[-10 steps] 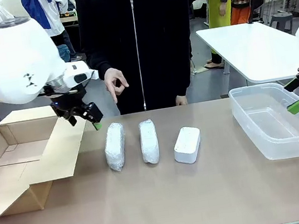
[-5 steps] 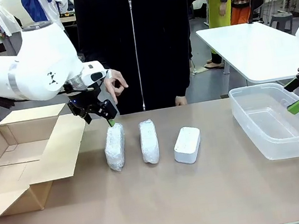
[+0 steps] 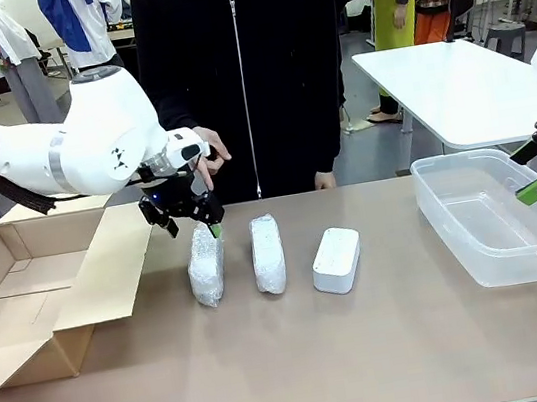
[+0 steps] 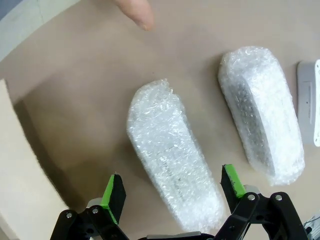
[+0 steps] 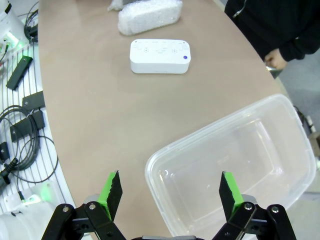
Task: Separate and place wrapped and unwrapped clocks.
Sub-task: Pick up the Digital clock indicated by the person.
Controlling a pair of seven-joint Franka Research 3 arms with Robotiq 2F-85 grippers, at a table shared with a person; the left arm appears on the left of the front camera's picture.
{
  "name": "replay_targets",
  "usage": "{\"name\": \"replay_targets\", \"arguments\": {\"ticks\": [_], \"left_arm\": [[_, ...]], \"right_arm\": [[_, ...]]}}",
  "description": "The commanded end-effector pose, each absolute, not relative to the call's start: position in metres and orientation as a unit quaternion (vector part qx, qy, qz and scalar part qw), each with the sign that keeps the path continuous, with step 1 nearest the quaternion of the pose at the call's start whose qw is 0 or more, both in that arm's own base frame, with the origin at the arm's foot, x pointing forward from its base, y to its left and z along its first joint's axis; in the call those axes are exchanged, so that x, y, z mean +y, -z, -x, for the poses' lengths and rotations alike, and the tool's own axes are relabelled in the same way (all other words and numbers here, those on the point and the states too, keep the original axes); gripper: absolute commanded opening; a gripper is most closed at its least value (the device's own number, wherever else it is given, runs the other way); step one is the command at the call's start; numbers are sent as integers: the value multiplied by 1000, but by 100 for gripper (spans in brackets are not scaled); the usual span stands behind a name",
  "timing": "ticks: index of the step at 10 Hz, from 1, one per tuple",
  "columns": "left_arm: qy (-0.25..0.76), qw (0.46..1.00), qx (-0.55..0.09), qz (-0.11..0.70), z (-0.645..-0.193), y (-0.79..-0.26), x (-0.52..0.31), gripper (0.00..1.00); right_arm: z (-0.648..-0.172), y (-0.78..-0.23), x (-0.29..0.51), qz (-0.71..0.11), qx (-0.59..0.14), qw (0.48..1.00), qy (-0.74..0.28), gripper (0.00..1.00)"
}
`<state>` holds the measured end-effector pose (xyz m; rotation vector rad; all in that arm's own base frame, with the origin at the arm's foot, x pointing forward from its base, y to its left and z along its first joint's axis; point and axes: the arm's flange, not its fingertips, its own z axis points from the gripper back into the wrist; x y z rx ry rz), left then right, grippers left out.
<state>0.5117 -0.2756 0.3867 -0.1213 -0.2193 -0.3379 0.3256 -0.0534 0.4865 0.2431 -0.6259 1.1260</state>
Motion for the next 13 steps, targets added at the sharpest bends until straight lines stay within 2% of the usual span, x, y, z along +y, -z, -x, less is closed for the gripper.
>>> {"name": "replay_targets", "arguments": {"ticks": [1,6,13], "left_arm": [[149,982,-109,46,-516,-381,-294,100],[140,986,-89,3,-518,-359,-301,100],[130,989,-66,18,-527,-333,-296,100]], "right_arm": [[-327,-484,-54,-125,-299,786,-527,100],[-327,-484,-54,-125,-299,786,-527,100],[-327,-484,-54,-125,-299,786,-527,100]]}}
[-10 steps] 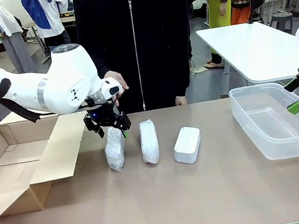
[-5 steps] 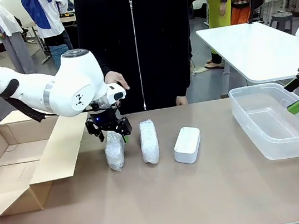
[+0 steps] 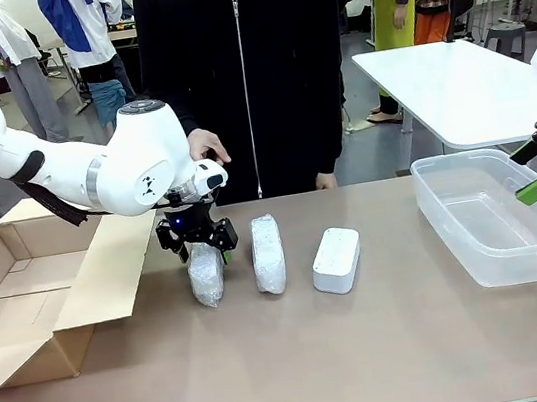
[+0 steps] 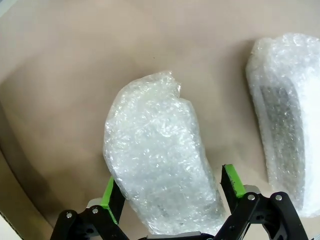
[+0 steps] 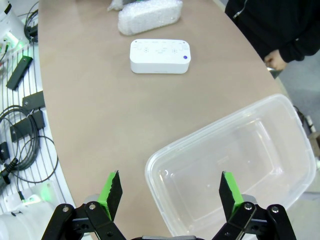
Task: Separate and place wrapped and unwrapped clocks.
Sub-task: Pick up the Digital clock indicated by the person.
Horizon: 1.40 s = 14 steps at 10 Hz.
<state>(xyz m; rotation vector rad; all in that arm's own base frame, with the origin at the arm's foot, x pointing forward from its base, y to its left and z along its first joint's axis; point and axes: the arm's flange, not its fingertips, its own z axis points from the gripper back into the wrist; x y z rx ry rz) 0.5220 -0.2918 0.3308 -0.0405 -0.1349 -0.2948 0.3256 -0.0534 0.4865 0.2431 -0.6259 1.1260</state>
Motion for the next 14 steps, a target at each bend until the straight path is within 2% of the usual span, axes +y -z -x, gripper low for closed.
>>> {"name": "replay_targets", "arguments": {"ticks": [1,9,10,11,12,13,14], "left_arm": [[140,987,-70,21,-526,-333,-298,100],[147,987,-67,20,-522,-330,-292,100],[143,987,-69,8,-521,-329,-293,81],[147,987,-67,-3,-521,-329,-292,81],[144,987,-68,-5,-521,-329,-293,62],[145,987,-67,-8,-521,-328,-293,76],[146,987,-67,-11,-521,-328,-293,42]], "right_arm": [[-327,-484,-54,-125,-299,786,-527,100],[-327,-484,-54,-125,-299,786,-527,100],[-327,-484,-54,-125,-299,786,-527,100],[-327,-484,-54,-125,-299,786,-527,100],[-327,-484,-54,-125,-299,786,-527,100],[-327,-484,-54,-125,-299,786,-527,100],[-327,-484,-54,-125,-299,786,-527,100]]}}
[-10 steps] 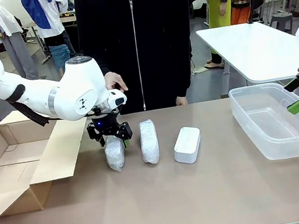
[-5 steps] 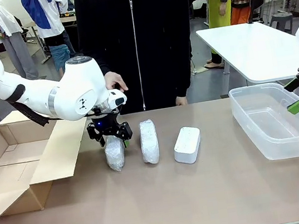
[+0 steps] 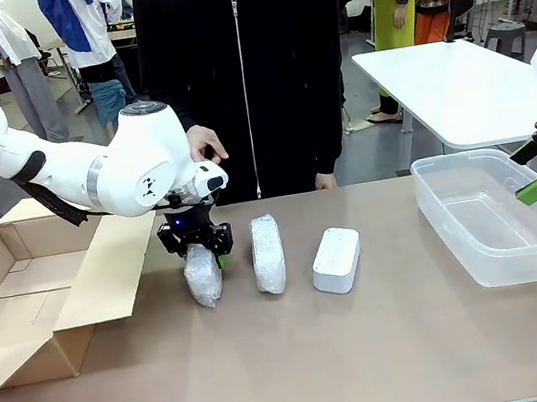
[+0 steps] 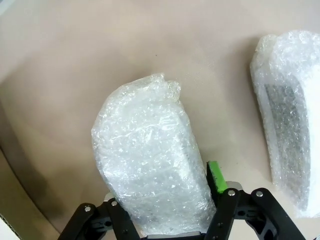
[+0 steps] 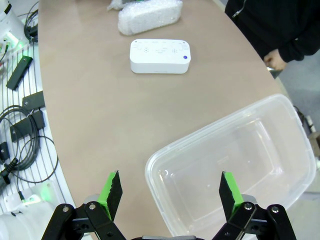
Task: Separate and place wrapped and unwrapped clocks.
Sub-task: Pick up the Digital clock indicated by the person.
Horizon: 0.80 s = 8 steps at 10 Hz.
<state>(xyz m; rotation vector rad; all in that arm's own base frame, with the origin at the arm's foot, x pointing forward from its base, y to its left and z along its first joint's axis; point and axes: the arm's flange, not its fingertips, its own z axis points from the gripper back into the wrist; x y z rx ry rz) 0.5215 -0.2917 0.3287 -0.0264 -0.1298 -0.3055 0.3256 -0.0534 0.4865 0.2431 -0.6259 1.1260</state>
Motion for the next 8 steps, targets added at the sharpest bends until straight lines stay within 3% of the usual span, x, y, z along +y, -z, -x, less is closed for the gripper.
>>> {"name": "replay_targets", "arguments": {"ticks": [1,2,3,4,5,6,8], "left_arm": [[148,987,-66,-13,-521,-328,-293,57],[155,986,-66,-16,-520,-329,-293,23],[162,984,-67,-18,-517,-332,-292,37],[166,983,-70,-20,-515,-336,-292,3],[171,982,-73,-19,-512,-342,-291,18],[179,981,-76,-19,-508,-351,-290,0],[197,976,-84,-33,-500,-366,-290,0]], "right_arm": [[-327,-484,-54,-125,-299,786,-527,100],[-327,-484,-54,-125,-299,786,-527,100],[-327,-484,-54,-125,-299,786,-527,100],[-327,-484,-54,-125,-299,786,-527,100],[-327,-484,-54,-125,-299,786,-527,100],[-327,-484,-54,-125,-299,786,-527,100],[-327,-484,-54,-125,-299,786,-527,100]]}}
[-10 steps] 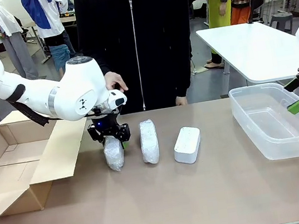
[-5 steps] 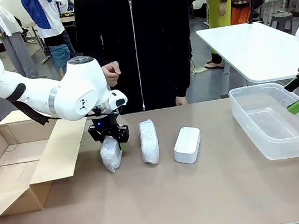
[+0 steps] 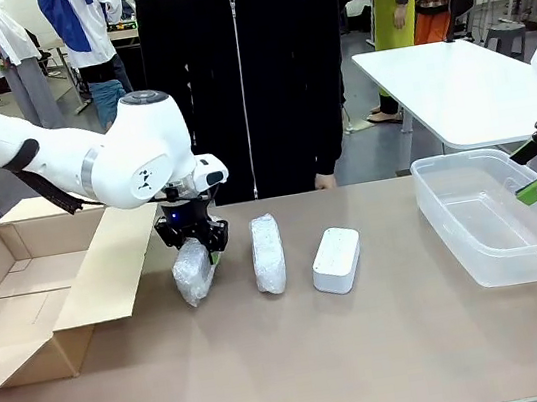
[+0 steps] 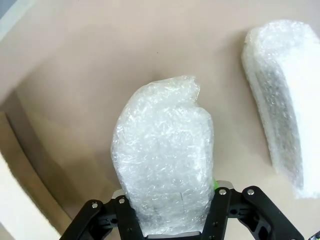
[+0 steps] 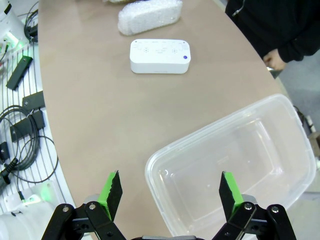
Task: Separate and place wrapped and unwrapped clocks.
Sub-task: Pick up the Digital clock indicated by the person.
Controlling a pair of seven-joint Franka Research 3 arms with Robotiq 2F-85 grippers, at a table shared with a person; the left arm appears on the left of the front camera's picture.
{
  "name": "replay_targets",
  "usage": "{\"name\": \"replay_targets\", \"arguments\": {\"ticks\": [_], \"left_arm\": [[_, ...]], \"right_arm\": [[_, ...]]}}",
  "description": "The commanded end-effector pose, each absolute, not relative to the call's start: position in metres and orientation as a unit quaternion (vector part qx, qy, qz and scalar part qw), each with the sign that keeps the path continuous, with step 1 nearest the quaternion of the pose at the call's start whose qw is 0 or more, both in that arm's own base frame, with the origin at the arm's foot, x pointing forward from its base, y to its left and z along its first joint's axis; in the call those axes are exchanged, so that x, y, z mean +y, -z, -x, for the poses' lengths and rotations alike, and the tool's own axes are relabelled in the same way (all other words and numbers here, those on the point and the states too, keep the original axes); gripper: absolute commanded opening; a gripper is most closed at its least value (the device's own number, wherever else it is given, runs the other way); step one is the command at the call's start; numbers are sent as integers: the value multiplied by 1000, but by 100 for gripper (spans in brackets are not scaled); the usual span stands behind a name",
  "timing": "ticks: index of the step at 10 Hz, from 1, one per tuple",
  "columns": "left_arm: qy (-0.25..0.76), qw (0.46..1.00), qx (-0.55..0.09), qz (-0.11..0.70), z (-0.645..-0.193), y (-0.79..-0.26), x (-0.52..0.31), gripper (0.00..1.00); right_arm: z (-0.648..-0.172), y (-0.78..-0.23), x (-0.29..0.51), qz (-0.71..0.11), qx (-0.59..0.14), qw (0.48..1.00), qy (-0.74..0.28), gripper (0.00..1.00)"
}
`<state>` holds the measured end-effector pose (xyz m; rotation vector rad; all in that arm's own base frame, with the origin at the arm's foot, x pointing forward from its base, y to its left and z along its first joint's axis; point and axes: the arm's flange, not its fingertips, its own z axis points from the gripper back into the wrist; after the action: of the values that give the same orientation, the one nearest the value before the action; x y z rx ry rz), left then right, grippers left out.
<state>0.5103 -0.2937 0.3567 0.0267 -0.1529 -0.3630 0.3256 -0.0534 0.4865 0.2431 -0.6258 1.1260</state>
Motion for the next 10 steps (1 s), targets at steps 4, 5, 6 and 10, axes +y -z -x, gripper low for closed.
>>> {"name": "replay_targets", "arguments": {"ticks": [4,5,6,10], "left_arm": [[257,963,-82,-28,-481,-409,-294,33],[276,957,-84,-28,-475,-424,-297,0],[279,956,-92,-25,-471,-435,-297,13],[291,949,-115,-34,-453,-476,-304,33]], "right_arm": [[-327,-484,-54,-125,-299,786,-527,100],[-327,-484,-54,-125,-299,786,-527,100],[-327,-484,-54,-125,-299,786,-527,100],[-327,-484,-54,-125,-299,786,-527,100]]}}
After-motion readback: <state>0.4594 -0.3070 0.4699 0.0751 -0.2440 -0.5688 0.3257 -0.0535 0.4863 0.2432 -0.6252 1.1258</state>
